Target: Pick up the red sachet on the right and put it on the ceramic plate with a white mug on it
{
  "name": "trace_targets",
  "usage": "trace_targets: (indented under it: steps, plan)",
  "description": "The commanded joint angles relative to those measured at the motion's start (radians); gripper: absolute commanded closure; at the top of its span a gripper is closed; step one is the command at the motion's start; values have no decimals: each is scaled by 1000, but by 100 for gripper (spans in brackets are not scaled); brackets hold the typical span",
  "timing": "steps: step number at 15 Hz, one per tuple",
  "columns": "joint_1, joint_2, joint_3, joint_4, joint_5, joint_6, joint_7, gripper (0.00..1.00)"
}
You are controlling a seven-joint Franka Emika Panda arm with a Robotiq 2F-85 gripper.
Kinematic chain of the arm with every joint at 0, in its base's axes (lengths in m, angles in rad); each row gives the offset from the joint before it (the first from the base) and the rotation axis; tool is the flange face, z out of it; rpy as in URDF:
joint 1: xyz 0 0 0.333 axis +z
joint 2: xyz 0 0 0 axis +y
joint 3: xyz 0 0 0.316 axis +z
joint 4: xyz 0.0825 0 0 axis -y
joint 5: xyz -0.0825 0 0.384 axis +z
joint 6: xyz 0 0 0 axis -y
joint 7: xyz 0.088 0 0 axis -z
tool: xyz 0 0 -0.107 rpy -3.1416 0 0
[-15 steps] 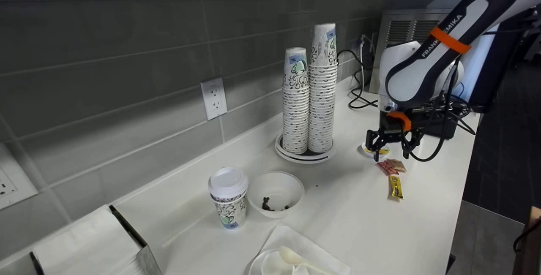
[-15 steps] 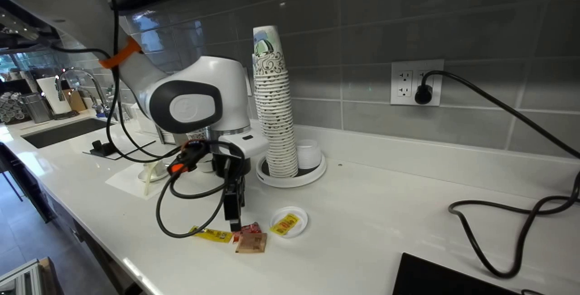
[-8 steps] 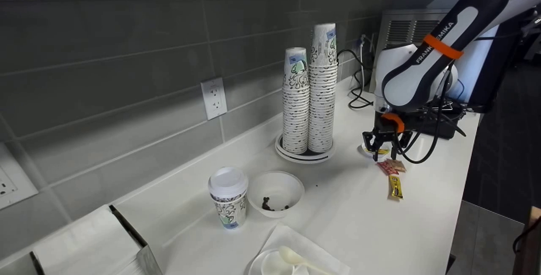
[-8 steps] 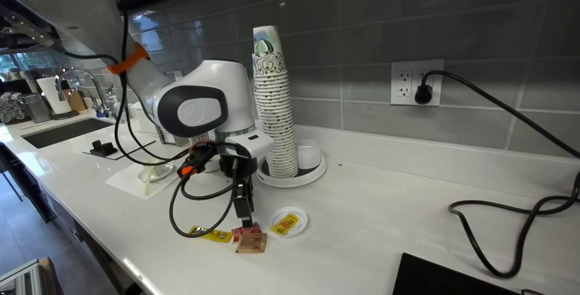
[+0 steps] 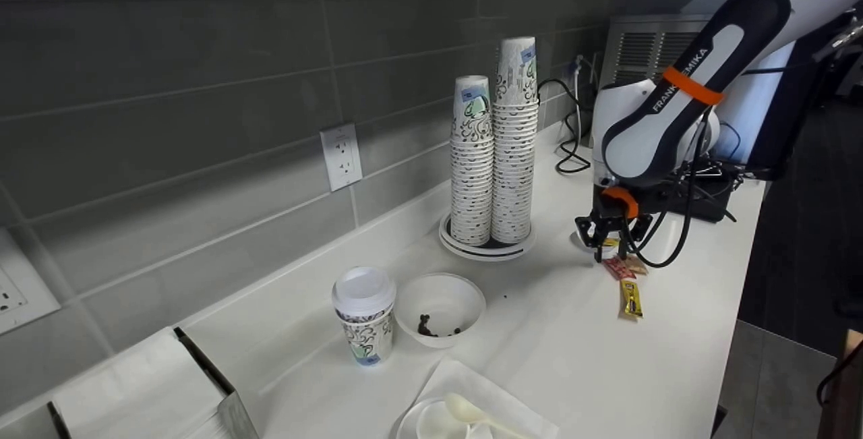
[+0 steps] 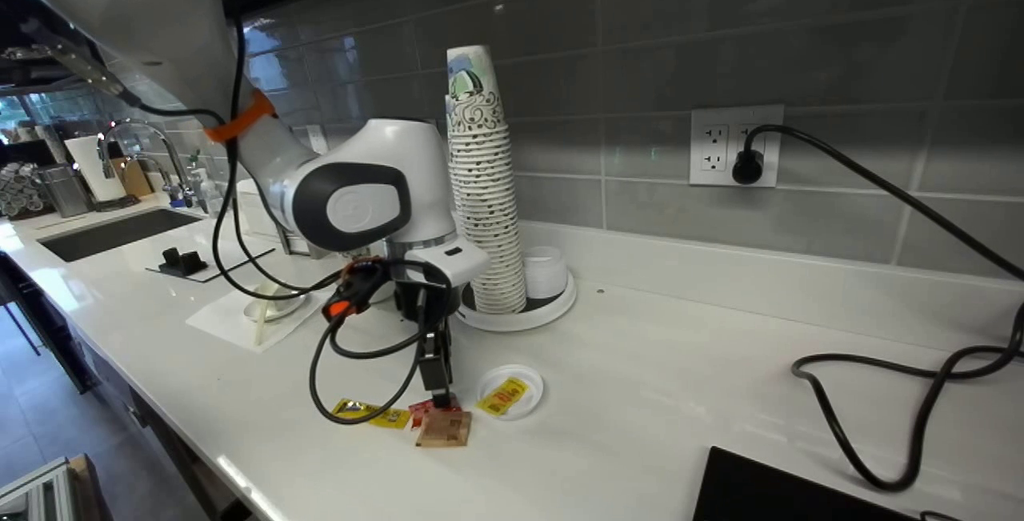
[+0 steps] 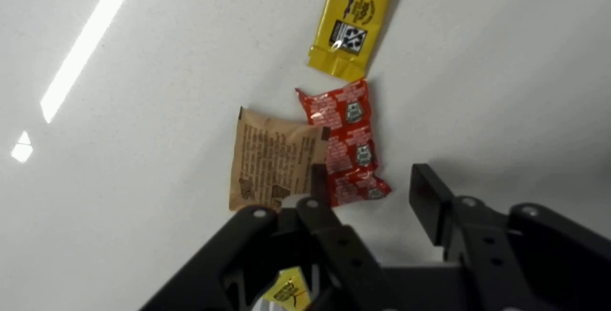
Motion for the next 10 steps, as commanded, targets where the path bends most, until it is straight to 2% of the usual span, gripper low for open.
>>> trace_targets:
  steps: [1,2,4,8,10]
  plan:
    - [33,31,-24,19,-19,17,31,56]
    - [36,34,-27,20,-20,18,32,72]
    - [42,39,-32,20,-22,21,34,74]
    - [54,56,-42,24,-26,24,37,61]
    - [59,62,-48,27,-26,23,37,60]
